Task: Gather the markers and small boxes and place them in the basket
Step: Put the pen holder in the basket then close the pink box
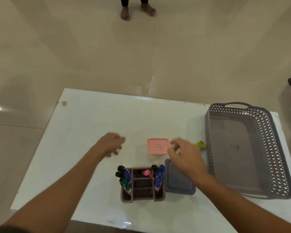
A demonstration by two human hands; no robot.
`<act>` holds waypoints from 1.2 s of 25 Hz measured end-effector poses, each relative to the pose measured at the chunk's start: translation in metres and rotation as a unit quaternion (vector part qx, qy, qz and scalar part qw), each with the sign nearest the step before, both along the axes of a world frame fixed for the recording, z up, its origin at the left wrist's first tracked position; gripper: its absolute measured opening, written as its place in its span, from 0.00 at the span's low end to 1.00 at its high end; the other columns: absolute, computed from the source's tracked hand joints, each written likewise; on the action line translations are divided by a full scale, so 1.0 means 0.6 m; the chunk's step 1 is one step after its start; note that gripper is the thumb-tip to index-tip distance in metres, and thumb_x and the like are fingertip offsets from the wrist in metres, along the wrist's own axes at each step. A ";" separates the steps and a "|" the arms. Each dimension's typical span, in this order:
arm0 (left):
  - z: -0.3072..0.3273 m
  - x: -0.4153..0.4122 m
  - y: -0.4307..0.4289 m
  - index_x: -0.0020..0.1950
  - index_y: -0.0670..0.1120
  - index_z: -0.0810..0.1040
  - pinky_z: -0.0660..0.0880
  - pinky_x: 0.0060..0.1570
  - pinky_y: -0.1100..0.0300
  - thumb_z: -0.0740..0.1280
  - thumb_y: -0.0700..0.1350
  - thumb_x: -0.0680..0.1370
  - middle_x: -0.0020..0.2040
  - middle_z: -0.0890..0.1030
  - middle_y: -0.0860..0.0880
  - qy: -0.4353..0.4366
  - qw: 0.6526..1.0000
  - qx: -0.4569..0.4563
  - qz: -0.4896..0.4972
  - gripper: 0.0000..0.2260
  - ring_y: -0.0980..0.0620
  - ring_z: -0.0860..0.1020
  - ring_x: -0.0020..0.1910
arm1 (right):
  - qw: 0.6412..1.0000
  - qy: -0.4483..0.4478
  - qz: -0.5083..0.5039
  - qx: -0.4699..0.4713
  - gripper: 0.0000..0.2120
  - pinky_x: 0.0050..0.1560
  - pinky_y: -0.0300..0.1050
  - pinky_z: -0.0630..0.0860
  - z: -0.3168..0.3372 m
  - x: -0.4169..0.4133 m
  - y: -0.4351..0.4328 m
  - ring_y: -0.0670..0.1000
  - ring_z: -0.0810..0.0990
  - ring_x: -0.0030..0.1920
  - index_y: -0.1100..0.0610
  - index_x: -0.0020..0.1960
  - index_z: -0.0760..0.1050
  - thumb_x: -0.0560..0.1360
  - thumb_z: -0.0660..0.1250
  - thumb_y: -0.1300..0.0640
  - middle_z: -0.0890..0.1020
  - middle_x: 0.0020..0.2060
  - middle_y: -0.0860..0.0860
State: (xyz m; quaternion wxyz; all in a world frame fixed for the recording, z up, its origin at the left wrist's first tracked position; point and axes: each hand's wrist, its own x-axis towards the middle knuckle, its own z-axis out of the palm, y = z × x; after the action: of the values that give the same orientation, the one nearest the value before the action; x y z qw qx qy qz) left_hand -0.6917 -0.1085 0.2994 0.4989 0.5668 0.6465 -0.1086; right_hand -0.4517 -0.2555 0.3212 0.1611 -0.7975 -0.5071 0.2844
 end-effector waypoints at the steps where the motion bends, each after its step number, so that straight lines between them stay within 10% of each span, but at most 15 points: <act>1: 0.016 -0.041 -0.017 0.55 0.46 0.81 0.72 0.37 0.61 0.65 0.53 0.80 0.49 0.85 0.45 -0.002 0.999 -0.041 0.008 0.12 0.50 0.81 0.38 | 0.999 0.006 0.018 -0.031 0.10 0.43 0.49 0.78 0.009 0.000 -0.027 0.50 0.81 0.40 0.54 0.43 0.80 0.74 0.63 0.51 0.82 0.37 0.47; 8: 0.075 -0.122 -0.186 0.61 0.50 0.79 0.77 0.35 0.59 0.71 0.43 0.75 0.50 0.87 0.48 -0.030 0.973 -0.228 -0.019 0.15 0.48 0.87 0.46 | 0.967 0.092 0.083 -0.223 0.10 0.29 0.42 0.77 0.020 -0.042 -0.108 0.50 0.84 0.37 0.57 0.49 0.82 0.74 0.65 0.54 0.85 0.39 0.50; 18: 0.059 -0.072 -0.191 0.51 0.46 0.81 0.75 0.34 0.62 0.69 0.49 0.76 0.42 0.87 0.50 0.024 0.999 -0.014 0.042 0.08 0.52 0.86 0.37 | 0.992 0.054 0.032 -0.109 0.13 0.35 0.44 0.70 0.013 -0.104 -0.048 0.57 0.77 0.36 0.54 0.36 0.71 0.77 0.66 0.51 0.77 0.34 0.53; 30: 0.176 0.009 -0.084 0.34 0.47 0.81 0.74 0.34 0.60 0.67 0.53 0.70 0.25 0.81 0.50 0.065 0.972 0.223 -0.029 0.11 0.50 0.83 0.31 | 0.997 0.067 0.003 -0.048 0.09 0.40 0.45 0.83 0.137 -0.018 0.071 0.51 0.84 0.28 0.61 0.38 0.83 0.73 0.67 0.57 0.84 0.28 0.54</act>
State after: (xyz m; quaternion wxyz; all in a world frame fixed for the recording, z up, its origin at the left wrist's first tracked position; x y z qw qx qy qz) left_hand -0.6864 -0.1589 0.4052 0.3134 0.6737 0.6692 -0.0129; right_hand -0.4627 -0.2132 0.4034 0.1558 -0.7817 -0.4835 0.3619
